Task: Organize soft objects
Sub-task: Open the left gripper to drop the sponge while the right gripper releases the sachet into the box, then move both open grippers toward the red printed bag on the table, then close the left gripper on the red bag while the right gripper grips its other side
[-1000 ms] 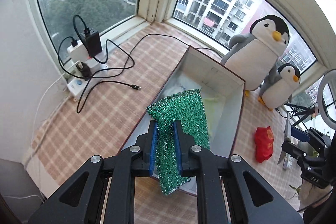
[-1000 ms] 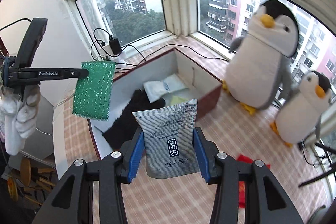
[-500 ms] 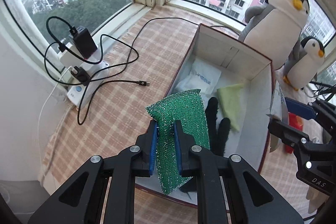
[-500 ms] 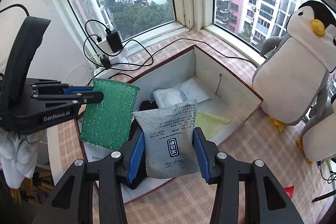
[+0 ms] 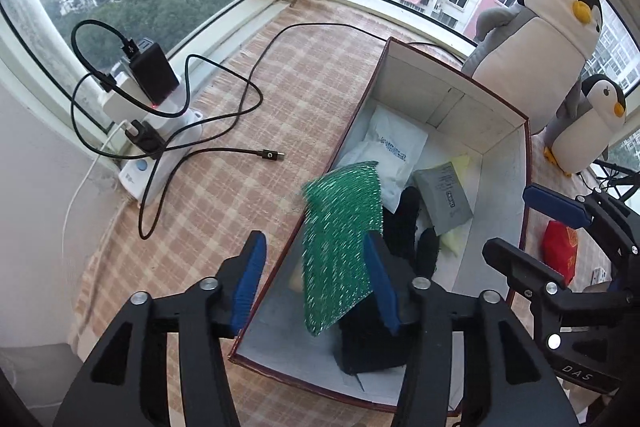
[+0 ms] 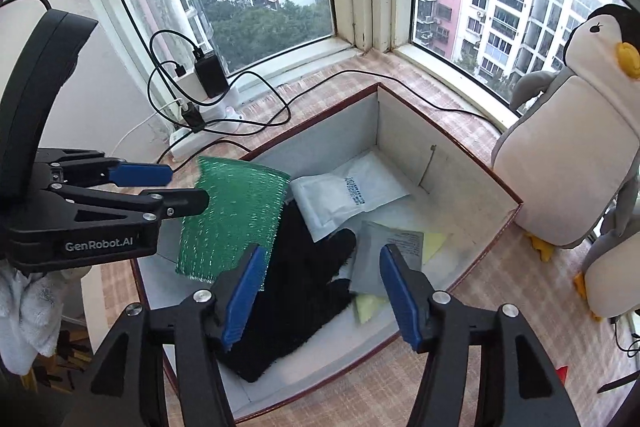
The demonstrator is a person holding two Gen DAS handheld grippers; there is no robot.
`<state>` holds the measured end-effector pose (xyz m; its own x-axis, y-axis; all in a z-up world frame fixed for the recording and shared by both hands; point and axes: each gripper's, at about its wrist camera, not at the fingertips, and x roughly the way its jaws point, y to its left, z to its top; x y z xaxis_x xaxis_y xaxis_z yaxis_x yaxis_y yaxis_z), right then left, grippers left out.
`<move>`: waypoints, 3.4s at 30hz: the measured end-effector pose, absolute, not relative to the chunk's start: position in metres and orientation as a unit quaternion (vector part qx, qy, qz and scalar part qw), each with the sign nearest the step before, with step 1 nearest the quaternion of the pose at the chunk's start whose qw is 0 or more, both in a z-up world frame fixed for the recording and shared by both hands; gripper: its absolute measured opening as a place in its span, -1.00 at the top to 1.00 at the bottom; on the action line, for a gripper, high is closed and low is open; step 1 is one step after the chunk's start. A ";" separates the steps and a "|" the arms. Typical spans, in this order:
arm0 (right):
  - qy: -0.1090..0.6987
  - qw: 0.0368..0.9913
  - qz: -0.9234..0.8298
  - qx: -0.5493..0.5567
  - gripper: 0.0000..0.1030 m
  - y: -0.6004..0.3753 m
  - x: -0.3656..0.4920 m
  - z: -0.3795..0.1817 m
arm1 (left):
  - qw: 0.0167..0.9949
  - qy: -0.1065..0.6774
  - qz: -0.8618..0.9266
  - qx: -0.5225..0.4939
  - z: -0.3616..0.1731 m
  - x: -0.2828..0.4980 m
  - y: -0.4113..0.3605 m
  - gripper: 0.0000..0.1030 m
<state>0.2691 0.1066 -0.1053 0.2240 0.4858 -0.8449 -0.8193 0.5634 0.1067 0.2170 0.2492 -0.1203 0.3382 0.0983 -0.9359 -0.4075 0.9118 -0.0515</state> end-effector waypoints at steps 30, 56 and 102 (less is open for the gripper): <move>0.433 0.804 0.395 -0.099 -0.12 -0.044 0.254 -0.044 | 0.844 0.516 0.073 -0.127 -0.063 0.197 0.173 0.02; 0.520 0.803 0.290 0.020 -0.14 -0.234 0.307 -0.106 | 0.798 0.564 -0.097 -0.189 -0.121 0.238 0.020 -0.02; 0.626 0.708 0.318 0.084 -0.14 -0.195 0.393 -0.225 | 0.750 0.627 -0.127 -0.170 -0.231 0.316 -0.059 -0.15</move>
